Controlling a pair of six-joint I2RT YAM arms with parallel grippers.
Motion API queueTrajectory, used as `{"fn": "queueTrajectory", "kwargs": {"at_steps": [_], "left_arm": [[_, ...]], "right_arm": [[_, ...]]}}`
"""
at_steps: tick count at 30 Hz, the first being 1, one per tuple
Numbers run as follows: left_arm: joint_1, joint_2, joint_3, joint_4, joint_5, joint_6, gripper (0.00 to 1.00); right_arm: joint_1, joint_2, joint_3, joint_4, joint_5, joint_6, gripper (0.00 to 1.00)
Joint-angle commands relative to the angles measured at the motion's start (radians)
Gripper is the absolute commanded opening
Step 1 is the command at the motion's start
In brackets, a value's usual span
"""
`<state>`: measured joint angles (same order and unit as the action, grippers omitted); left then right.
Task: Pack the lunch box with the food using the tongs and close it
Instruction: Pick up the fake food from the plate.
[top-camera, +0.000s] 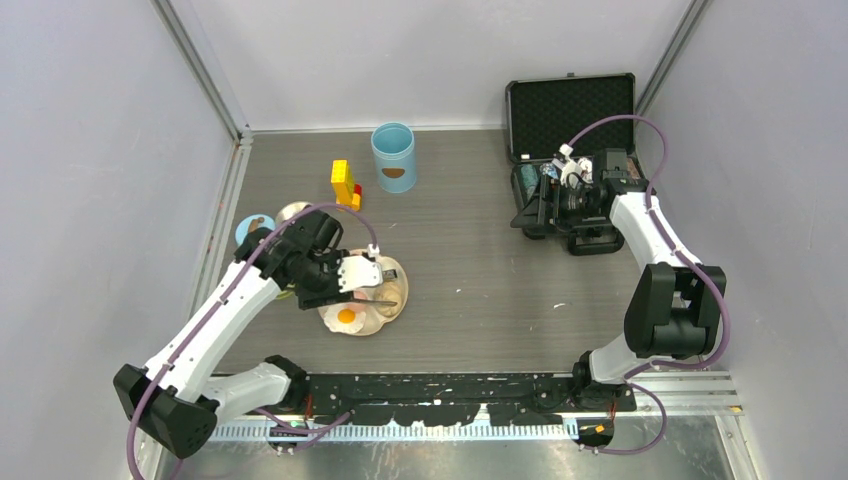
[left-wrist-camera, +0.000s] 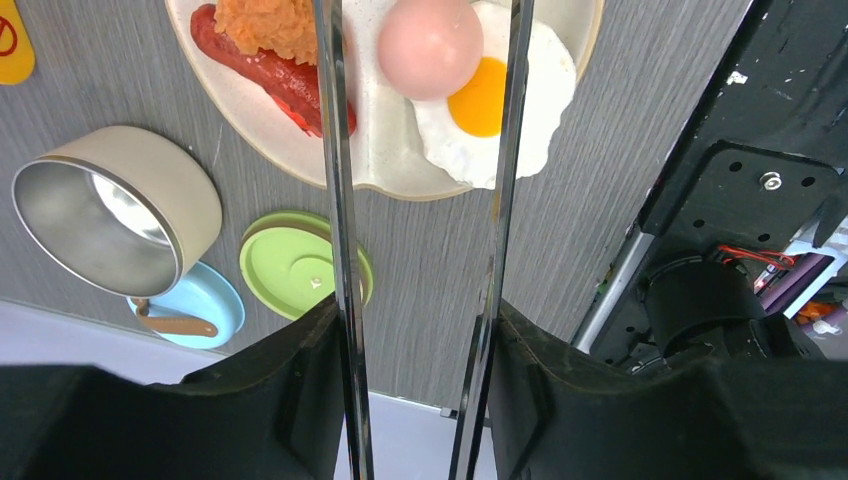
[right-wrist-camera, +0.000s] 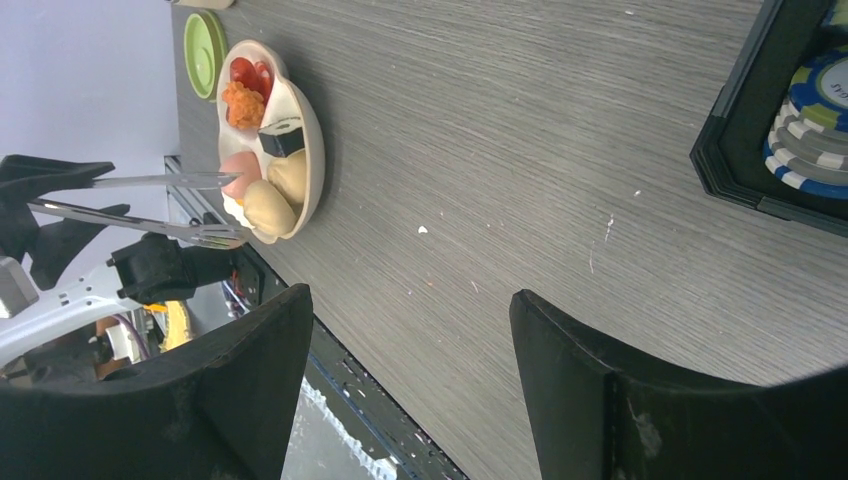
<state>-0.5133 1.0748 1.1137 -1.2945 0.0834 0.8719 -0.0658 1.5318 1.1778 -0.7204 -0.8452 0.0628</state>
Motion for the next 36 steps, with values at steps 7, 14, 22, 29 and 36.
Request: {"fn": "queueTrajectory", "kwargs": {"at_steps": [7, 14, 22, 29, 36], "left_arm": [[-0.044, 0.014, -0.022, 0.036, -0.03, 0.007, 0.45], [-0.043, 0.004, -0.031, 0.023, -0.048, 0.027, 0.35], [-0.043, -0.02, -0.01, 0.01, -0.056, 0.015, 0.12], [-0.043, -0.043, -0.001, 0.01, -0.063, 0.004, 0.0], [-0.044, -0.069, 0.03, 0.004, -0.065, -0.01, 0.0]], "right_arm": [[-0.011, 0.001, -0.005, 0.029, -0.031, 0.006, 0.77], [-0.012, 0.007, -0.005, 0.029, -0.028, 0.008, 0.77], [-0.014, 0.011, -0.004, 0.029, -0.034, 0.009, 0.77], [-0.015, 0.02, -0.003, 0.029, -0.035, 0.013, 0.77], [-0.015, 0.019, -0.004, 0.029, -0.035, 0.015, 0.77]]}}
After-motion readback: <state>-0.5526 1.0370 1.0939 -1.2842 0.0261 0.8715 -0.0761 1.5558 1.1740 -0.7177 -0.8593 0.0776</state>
